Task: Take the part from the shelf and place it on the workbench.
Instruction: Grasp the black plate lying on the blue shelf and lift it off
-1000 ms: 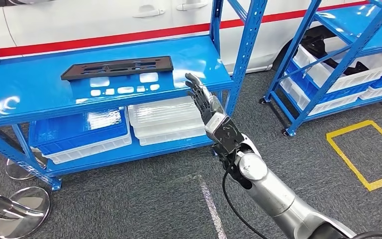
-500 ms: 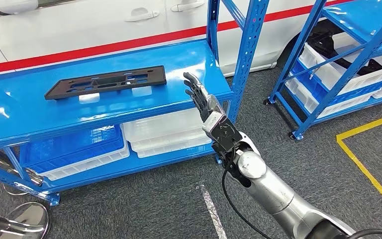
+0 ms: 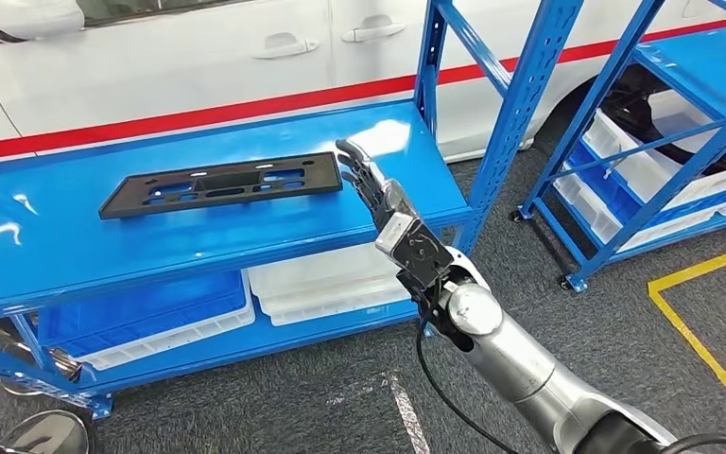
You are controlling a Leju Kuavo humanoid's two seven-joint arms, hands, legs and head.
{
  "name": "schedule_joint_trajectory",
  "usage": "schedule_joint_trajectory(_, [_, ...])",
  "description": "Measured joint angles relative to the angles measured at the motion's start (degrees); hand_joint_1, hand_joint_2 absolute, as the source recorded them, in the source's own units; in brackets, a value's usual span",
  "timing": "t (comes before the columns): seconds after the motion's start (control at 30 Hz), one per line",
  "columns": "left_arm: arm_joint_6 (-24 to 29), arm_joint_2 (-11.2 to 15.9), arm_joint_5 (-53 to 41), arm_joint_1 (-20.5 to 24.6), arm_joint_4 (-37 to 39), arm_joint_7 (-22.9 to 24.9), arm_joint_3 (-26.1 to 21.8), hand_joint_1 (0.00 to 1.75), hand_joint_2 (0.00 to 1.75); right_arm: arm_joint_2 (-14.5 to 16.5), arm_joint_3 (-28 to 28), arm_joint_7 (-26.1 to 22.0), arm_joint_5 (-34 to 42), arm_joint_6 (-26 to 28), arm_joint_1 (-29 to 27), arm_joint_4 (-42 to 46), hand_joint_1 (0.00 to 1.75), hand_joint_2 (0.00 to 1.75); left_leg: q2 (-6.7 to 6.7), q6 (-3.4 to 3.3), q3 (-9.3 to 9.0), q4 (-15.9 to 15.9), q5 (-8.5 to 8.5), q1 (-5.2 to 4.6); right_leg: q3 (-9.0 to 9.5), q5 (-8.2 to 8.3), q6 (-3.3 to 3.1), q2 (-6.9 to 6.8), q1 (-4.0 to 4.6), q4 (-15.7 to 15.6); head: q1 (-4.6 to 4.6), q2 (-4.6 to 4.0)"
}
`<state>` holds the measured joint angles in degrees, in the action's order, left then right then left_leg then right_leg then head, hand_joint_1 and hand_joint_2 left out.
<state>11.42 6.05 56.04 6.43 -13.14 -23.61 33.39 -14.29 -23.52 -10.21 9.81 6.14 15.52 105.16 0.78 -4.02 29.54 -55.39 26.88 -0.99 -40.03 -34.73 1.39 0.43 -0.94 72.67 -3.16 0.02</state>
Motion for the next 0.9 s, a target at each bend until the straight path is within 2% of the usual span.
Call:
schedule_joint_trajectory(0.03, [0.0, 0.0, 0.0, 0.0, 0.0, 0.1, 0.0, 0.00, 0.00, 0.0, 0.0, 0.0, 0.0, -0.1, 0.0, -0.1, 0.00, 0.00, 0.07, 0.22, -0.99, -0.2, 0.87, 0.16, -0.12, 1.30, 0.23, -0.09, -0.14, -2.4, -0.01, 0.00])
schedule_joint_trajectory(0.1, [0.1, 0.0, -0.2, 0.1, 0.0, 0.2, 0.1, 0.00, 0.00, 0.0, -0.1, 0.0, 0.0, -0.3, 0.1, -0.3, 0.00, 0.00, 0.18, 0.84, -2.64, -0.8, 2.80, 0.38, 0.71, 7.73, 0.42, -0.37, -0.34, -9.2, 0.01, 0.00])
schedule_joint_trajectory(0.13, [0.1, 0.0, -0.3, 0.2, 0.0, 0.3, 0.1, 0.00, 0.00, 0.0, -0.1, 0.0, 0.0, -0.4, 0.2, -0.5, 0.00, 0.00, 0.24, 1.24, -3.00, -1.2, 3.73, 0.40, 1.17, 10.32, 0.13, -0.47, -0.31, -11.5, 0.02, -0.01])
schedule_joint_trajectory(0.17, [0.2, 0.0, -0.3, 0.3, 0.0, 0.4, 0.1, 0.00, 0.00, 0.0, -0.2, 0.1, 0.0, -0.4, 0.3, -0.6, 0.00, 0.00, 0.27, 1.68, -3.26, -1.5, 4.50, 0.36, 1.43, 12.02, -0.31, -0.49, -0.23, -12.6, 0.03, -0.01])
schedule_joint_trajectory(0.2, [0.3, 0.0, -0.4, 0.4, 0.0, 0.4, 0.1, 0.00, 0.00, 0.0, -0.3, 0.1, 0.0, -0.4, 0.4, -0.7, 0.00, 0.00, 0.28, 2.04, -3.59, -1.9, 4.88, 0.33, 1.54, 12.23, -0.86, -0.48, -0.10, -12.8, 0.07, -0.01])
schedule_joint_trajectory(0.27, [0.4, 0.0, -0.6, 0.5, 0.0, 0.5, 0.1, 0.00, 0.00, 0.0, -0.3, 0.1, -0.1, -0.4, 0.7, -0.8, 0.00, 0.00, 0.19, 2.59, -3.31, -3.0, 4.89, 0.38, 2.15, 11.92, -1.77, -0.29, -0.16, -12.8, 0.07, -0.01])
schedule_joint_trajectory(0.3, [0.4, 0.0, -0.6, 0.6, 0.0, 0.5, 0.1, 0.00, 0.00, 0.0, -0.3, 0.0, -0.1, -0.5, 0.8, -0.8, 0.00, 0.00, 0.10, 2.85, -2.51, -4.7, 4.75, 0.47, 2.49, 11.73, -2.11, -0.28, -0.25, -13.0, 0.11, 0.00])
schedule_joint_trajectory(0.37, [0.4, 0.0, -0.7, 0.8, 0.0, 0.5, 0.1, 0.00, 0.00, 0.0, -0.4, 0.0, -0.1, -0.5, 1.0, -0.8, 0.00, 0.00, -0.12, 3.56, 1.20, -10.7, 5.95, 0.77, 3.20, 11.27, -2.60, -0.32, -0.38, -13.2, 0.13, 0.00])
schedule_joint_trajectory(0.43, [0.4, 0.0, -0.7, 0.9, 0.0, 0.5, 0.2, 0.00, 0.00, 0.0, -0.4, 0.0, -0.1, -0.5, 1.0, -0.8, 0.00, 0.00, -0.31, 4.24, 6.07, -17.0, 9.13, 1.08, 3.81, 10.60, -2.77, -0.31, -0.39, -13.3, 0.15, 0.00])
schedule_joint_trajectory(0.47, [0.4, 0.0, -0.7, 0.8, 0.0, 0.6, 0.2, 0.00, 0.00, 0.0, -0.4, 0.0, -0.1, -0.5, 1.0, -0.8, 0.00, 0.00, -0.36, 4.42, 7.79, -18.5, 10.18, 1.19, 4.24, 10.21, -2.75, -0.27, -0.39, -13.3, 0.15, 0.00])
schedule_joint_trajectory(0.5, [0.4, -0.1, -0.7, 0.8, 0.0, 0.6, 0.2, 0.00, 0.00, 0.0, -0.5, 0.0, -0.1, -0.6, 1.0, -0.9, 0.00, 0.00, -0.39, 4.46, 8.60, -18.1, 9.97, 1.25, 4.76, 9.81, -2.71, -0.21, -0.39, -13.3, 0.15, 0.00])
schedule_joint_trajectory(0.53, [0.5, -0.1, -0.7, 0.7, 0.0, 0.6, 0.2, 0.00, 0.00, 0.0, -0.5, 0.0, -0.1, -0.6, 1.0, -0.9, 0.00, 0.00, -0.41, 4.40, 8.44, -15.6, 8.03, 1.29, 5.39, 9.40, -2.62, -0.17, -0.40, -13.3, 0.15, 0.00])
schedule_joint_trajectory(0.6, [0.5, -0.1, -0.7, 0.7, 0.0, 0.7, 0.2, 0.00, 0.00, 0.1, -0.6, 0.0, -0.1, -0.6, 1.2, -1.1, 0.00, 0.00, -0.45, 4.08, 6.81, -8.2, 1.97, 1.27, 6.53, 8.64, -2.31, -0.15, -0.37, -13.2, 0.14, 0.00])
schedule_joint_trajectory(0.63, [0.5, -0.1, -0.8, 0.7, 0.0, 0.7, 0.2, 0.00, 0.00, 0.1, -0.6, 0.0, -0.1, -0.6, 1.2, -1.2, 0.00, 0.00, -0.47, 3.83, 6.19, -5.5, 0.67, 1.15, 6.86, 8.34, -2.07, -0.12, -0.29, -13.2, 0.14, 0.00])
schedule_joint_trajectory(0.67, [0.5, -0.1, -0.8, 0.7, 0.0, 0.8, 0.3, 0.00, 0.00, 0.1, -0.6, 0.1, -0.1, -0.6, 1.3, -1.3, 0.00, 0.00, -0.48, 3.55, 5.95, -4.1, 0.37, 1.04, 6.99, 8.04, -1.73, -0.07, -0.19, -13.2, 0.14, 0.00])
schedule_joint_trajectory(0.73, [0.5, -0.1, -0.9, 0.7, 0.0, 1.0, 0.3, 0.00, 0.00, 0.1, -0.7, 0.1, -0.1, -0.9, 1.5, -1.4, 0.00, 0.00, -0.44, 3.01, 5.81, -4.0, 1.01, 0.88, 7.15, 7.44, -0.98, 0.05, 0.01, -13.2, 0.12, 0.00])
schedule_joint_trajectory(0.8, [0.5, -0.2, -1.1, 0.7, 0.0, 1.2, 0.3, 0.00, 0.00, 0.1, -0.7, 0.2, -0.3, -1.3, 1.6, -1.5, 0.00, 0.00, -0.42, 2.41, 5.10, -3.6, -0.63, 1.17, 7.31, 6.58, -0.36, 0.03, 0.07, -12.5, 0.07, -0.01])
schedule_joint_trajectory(0.87, [0.5, -0.2, -1.4, 1.0, 0.0, 1.3, 0.3, 0.00, 0.00, 0.2, -0.7, 0.3, -0.7, -1.7, 1.9, -1.6, 0.00, 0.00, -0.42, 1.78, 4.59, -3.4, -1.21, 1.37, 5.69, 4.26, -0.11, -0.10, 0.12, -8.5, 0.02, -0.01])
schedule_joint_trajectory(0.9, [0.5, -0.2, -1.5, 1.2, 0.0, 1.4, 0.3, 0.00, 0.00, 0.2, -0.8, 0.3, -0.8, -1.8, 2.1, -1.7, 0.00, 0.00, -0.40, 1.55, 4.53, -3.3, -1.14, 1.27, 3.84, 2.56, -0.09, -0.17, 0.15, -5.0, 0.01, -0.01])
